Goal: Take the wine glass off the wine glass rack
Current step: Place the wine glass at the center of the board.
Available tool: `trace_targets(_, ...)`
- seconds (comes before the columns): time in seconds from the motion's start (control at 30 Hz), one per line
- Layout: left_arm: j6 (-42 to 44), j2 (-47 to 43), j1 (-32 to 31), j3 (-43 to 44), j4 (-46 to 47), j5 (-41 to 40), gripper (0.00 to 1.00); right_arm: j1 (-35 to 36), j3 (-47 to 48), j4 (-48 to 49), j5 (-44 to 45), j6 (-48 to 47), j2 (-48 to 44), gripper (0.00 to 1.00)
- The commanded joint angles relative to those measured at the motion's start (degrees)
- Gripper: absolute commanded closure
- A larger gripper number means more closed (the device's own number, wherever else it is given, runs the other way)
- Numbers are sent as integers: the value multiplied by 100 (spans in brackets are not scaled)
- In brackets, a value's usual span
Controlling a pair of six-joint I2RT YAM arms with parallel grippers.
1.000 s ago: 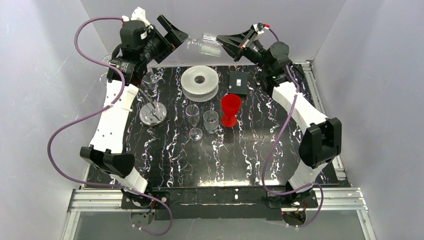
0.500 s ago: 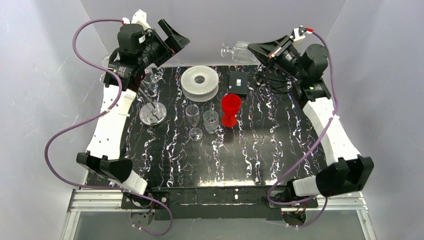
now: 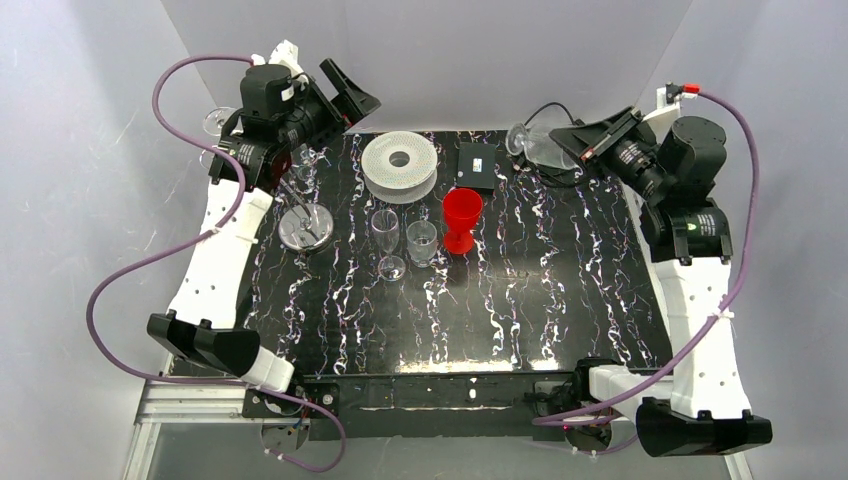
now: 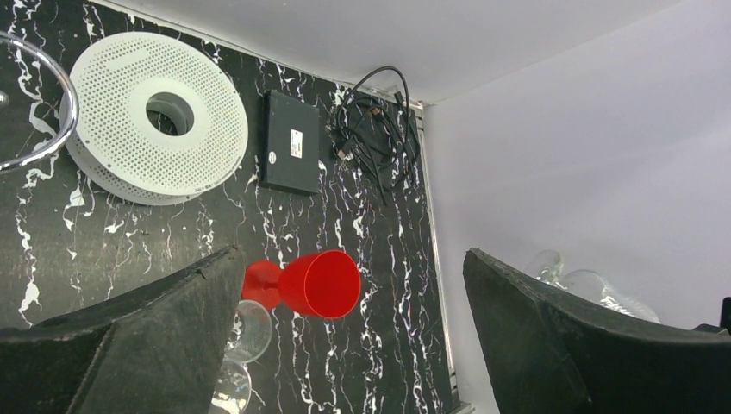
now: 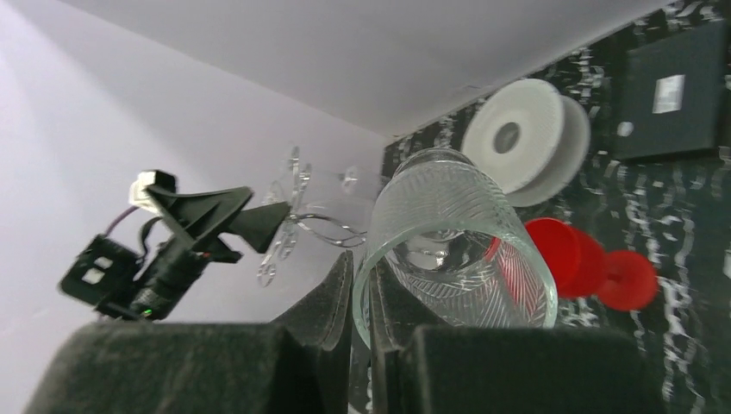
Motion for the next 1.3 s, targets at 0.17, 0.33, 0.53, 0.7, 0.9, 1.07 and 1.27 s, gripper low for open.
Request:
trace_targets(0.17,156,-498,-49,-262,-92,200,2,-68,1051,-2390,1393,-1736,-224,99)
trace_targets(0.33,215,-597,-58,-382,-208,212,2,-66,1298,-3343,1884,-2176,-172,99)
trace_targets(0.53,307,-752,-62,-561,-344,237,2,-61,1228,-3776,1933,-2297,-12,99)
trace_targets(0.7,389,-868,-63,-662,-463,283,2,-60,1002,-3893,1751,-2389,205,99)
trace_targets(0.9,670,-1004,-69,-754,-638,311,2,97,616,-3613,1920,-2408,322,99)
trace_targets(1.07,851,-1153,-69,-894,-742,345,2,337,510,-3480,2072,-2514,616,99)
trace_targets(1.27,1175,-1173,-72,-872,-898,301,2,668,211,-3135,2178,-2598,990,99)
